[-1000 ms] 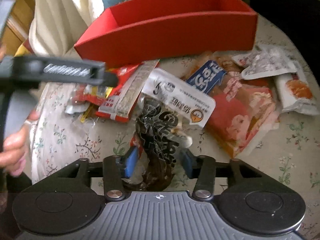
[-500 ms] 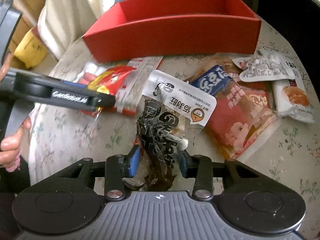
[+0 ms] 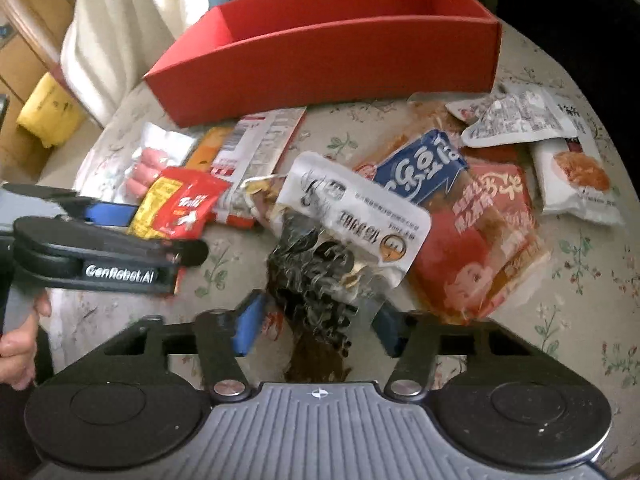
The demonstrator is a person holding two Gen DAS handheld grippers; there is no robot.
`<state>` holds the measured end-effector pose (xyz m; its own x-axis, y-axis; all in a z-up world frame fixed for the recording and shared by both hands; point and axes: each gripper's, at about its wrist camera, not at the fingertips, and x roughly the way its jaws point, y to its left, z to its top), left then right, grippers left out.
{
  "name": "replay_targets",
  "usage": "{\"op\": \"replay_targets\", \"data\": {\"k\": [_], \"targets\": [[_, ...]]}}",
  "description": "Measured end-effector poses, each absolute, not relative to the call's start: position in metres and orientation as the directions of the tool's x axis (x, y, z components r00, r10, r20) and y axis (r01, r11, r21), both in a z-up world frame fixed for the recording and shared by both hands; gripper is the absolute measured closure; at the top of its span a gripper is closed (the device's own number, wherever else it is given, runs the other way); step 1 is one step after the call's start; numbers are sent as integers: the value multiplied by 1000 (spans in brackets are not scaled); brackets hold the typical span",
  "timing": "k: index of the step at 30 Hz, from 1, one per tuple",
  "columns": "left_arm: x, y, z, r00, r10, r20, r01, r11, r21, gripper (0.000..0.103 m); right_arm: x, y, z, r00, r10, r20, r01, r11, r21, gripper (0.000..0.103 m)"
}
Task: Organize snacks
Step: 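Grasp the Trolli gummy bag with the left tool while the right tool grasps the dark jerky packet, then lift both packets and carry them over the red box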
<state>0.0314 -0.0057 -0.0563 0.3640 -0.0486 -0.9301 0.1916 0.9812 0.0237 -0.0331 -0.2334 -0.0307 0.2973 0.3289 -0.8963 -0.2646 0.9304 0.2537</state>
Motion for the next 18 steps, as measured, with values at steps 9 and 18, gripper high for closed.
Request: {"op": "replay_targets", "data": {"k": [9, 18], "targets": [[7, -3, -36, 365, -169, -916, 227, 970, -88, 55, -54, -244, -11, 307, 360, -881, -252, 924, 289, 81], [-3, -6, -35, 344, -234, -909, 242, 958, -155, 55, -40, -254, -34, 283, 465, -839, -111, 884, 453, 70]]}}
